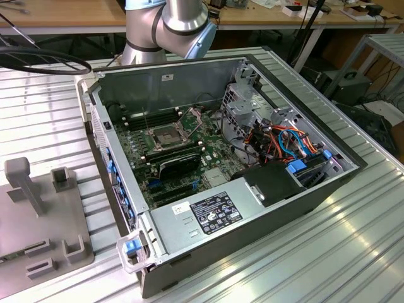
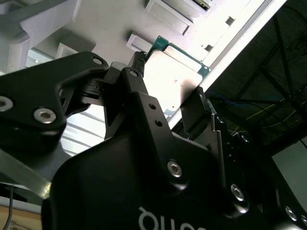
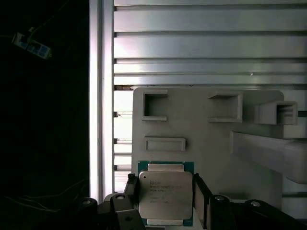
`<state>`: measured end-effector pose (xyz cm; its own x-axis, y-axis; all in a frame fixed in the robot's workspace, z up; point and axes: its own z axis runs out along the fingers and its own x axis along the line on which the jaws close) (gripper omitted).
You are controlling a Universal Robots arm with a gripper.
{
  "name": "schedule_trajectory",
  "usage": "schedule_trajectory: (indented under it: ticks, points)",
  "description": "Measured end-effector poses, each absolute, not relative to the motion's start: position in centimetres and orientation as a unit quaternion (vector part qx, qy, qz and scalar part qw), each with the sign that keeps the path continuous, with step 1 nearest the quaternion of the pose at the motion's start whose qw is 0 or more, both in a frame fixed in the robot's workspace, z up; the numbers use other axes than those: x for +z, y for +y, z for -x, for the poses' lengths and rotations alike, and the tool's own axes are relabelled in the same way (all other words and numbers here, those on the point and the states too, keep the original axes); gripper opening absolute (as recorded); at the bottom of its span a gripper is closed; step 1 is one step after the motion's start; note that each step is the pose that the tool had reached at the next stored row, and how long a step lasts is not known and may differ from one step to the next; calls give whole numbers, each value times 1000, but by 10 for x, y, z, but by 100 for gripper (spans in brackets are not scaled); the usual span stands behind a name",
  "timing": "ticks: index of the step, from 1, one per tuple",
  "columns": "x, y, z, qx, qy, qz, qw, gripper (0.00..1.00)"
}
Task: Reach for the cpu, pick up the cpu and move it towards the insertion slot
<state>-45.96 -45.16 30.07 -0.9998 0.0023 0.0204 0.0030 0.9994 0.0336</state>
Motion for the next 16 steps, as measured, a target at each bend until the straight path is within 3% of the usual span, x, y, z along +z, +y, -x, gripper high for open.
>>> schedule_trajectory:
  ticks: [16]
  points:
    - [303, -452, 460, -17, -1000, 1, 10, 55]
